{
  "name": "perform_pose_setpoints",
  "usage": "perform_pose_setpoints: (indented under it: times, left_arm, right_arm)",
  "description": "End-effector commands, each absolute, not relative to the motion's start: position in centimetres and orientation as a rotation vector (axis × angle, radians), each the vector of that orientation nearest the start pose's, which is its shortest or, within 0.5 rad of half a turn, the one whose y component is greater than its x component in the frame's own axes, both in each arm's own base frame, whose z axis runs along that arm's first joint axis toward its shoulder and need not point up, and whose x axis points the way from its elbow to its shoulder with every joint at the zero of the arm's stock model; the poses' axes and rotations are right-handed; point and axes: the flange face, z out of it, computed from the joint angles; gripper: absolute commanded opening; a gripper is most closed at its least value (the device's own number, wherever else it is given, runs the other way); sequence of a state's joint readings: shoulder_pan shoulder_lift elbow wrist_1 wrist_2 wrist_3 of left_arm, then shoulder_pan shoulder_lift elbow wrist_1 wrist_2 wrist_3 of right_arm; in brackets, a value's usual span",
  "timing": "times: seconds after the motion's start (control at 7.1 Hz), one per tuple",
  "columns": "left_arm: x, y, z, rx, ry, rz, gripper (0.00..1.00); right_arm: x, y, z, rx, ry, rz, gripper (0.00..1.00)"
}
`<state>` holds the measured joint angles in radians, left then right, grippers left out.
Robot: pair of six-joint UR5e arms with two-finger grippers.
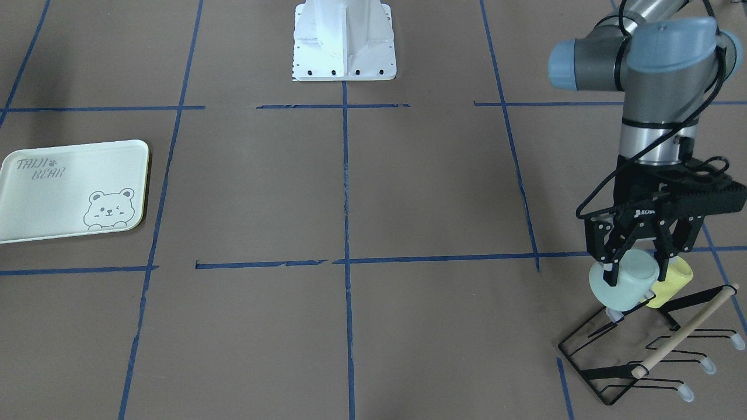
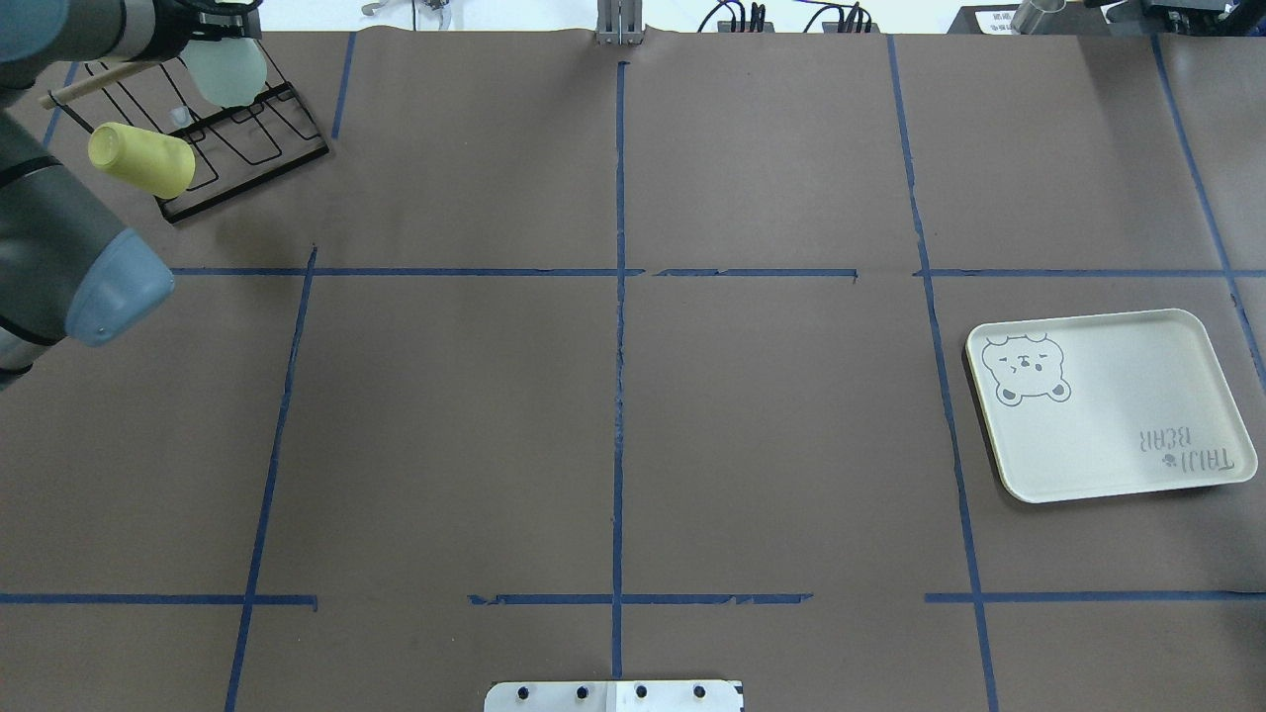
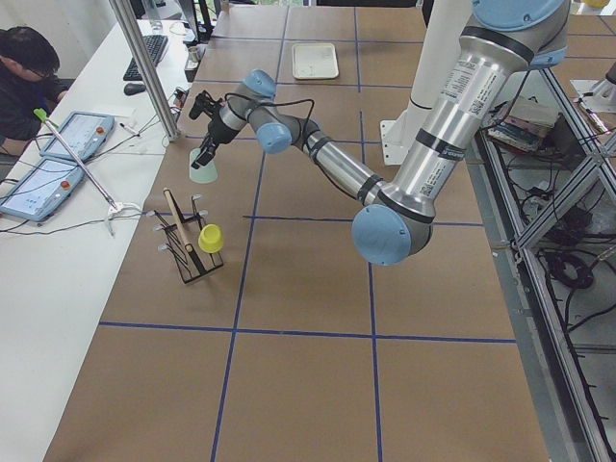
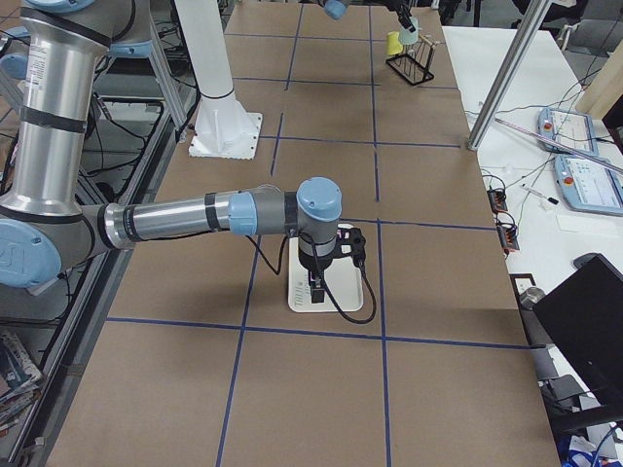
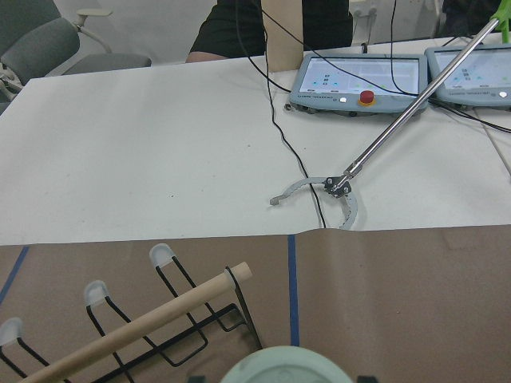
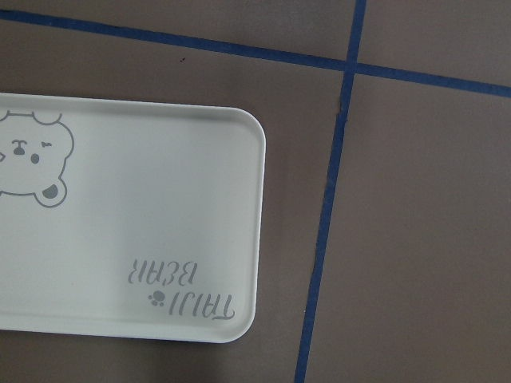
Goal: Left arm grabs green cup and hands to right arm on tray
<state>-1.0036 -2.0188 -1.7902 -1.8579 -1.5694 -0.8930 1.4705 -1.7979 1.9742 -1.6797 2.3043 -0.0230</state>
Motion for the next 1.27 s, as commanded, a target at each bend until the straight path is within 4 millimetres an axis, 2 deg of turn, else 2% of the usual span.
perform_pose_setpoints:
  times: [0.0,0.14,0.28,0.42,0.56,0.7,0.85,0.99,1.13]
  left_arm:
    - [21.3,-57.0,27.0,0.669,0.683,-0.374,0.45]
    - [22.4,-56.0,26.6,0.599,0.764,-0.382,0.42]
    - [23.7,-53.8,25.9,0.489,0.874,-0.387,0.42]
    - [26.1,-50.7,24.1,0.417,0.965,-0.374,0.42]
    - [29.8,-46.7,22.4,0.329,1.048,-0.385,0.42]
    - [32.5,-42.9,20.2,0.262,1.129,-0.383,0.42]
    - [33.2,-39.8,17.8,0.218,1.218,-0.383,0.42]
    - [34.5,-37.6,16.5,0.159,1.313,-0.4,0.42]
    - [35.9,-35.8,15.6,0.106,1.406,-0.436,0.42]
  right_arm:
    - [2.1,-40.0,57.5,0.031,-0.74,-0.155,1.0]
    - [1.7,-40.0,57.3,0.029,-0.744,-0.165,1.0]
    - [1.2,-40.0,57.1,0.026,-0.768,-0.173,1.0]
    - [0.7,-40.2,56.4,0.03,-0.812,-0.181,1.0]
    - [0.2,-41.1,55.1,0.048,-0.85,-0.19,1.0]
    - [-1.2,-43.0,52.8,0.049,-0.875,-0.154,1.0]
    - [-4.0,-45.2,49.7,0.025,-0.887,-0.099,1.0]
    - [-5.8,-46.9,46.7,0.027,-0.907,-0.064,1.0]
    - [-6.7,-47.7,43.9,0.057,-0.978,-0.036,1.0]
